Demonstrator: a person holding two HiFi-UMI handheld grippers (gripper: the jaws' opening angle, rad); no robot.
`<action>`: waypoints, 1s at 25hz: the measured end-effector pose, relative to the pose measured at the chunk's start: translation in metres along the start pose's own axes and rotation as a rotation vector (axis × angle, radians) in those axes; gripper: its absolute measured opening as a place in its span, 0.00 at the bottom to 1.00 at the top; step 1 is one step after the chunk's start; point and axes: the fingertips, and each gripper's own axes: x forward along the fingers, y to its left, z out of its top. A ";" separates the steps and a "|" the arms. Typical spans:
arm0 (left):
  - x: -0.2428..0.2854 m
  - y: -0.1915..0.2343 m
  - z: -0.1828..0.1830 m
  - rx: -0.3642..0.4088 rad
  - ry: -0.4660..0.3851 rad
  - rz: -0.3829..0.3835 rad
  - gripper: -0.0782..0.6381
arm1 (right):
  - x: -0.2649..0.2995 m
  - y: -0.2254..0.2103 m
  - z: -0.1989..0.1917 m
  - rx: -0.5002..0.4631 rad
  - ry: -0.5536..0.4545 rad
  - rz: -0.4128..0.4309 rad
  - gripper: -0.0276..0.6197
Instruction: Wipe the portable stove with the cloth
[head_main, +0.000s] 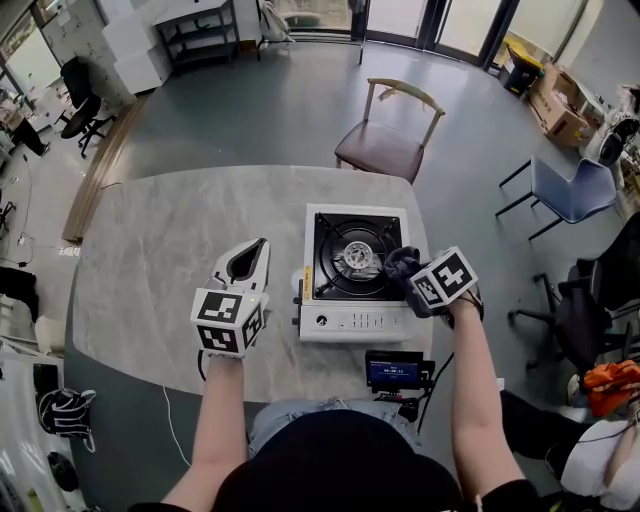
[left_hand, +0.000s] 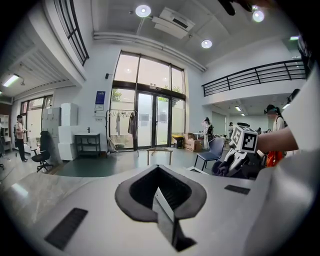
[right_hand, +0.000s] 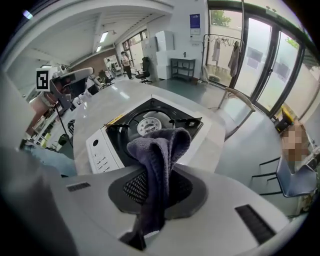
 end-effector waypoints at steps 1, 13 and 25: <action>0.000 0.001 0.000 0.002 0.002 0.001 0.11 | 0.006 0.003 0.001 -0.015 0.001 0.015 0.15; 0.005 0.011 -0.005 -0.001 0.024 0.017 0.11 | 0.027 0.008 -0.001 -0.078 -0.039 0.053 0.22; 0.009 0.013 -0.010 -0.006 0.031 0.018 0.11 | 0.002 0.004 0.001 -0.144 -0.037 0.036 0.16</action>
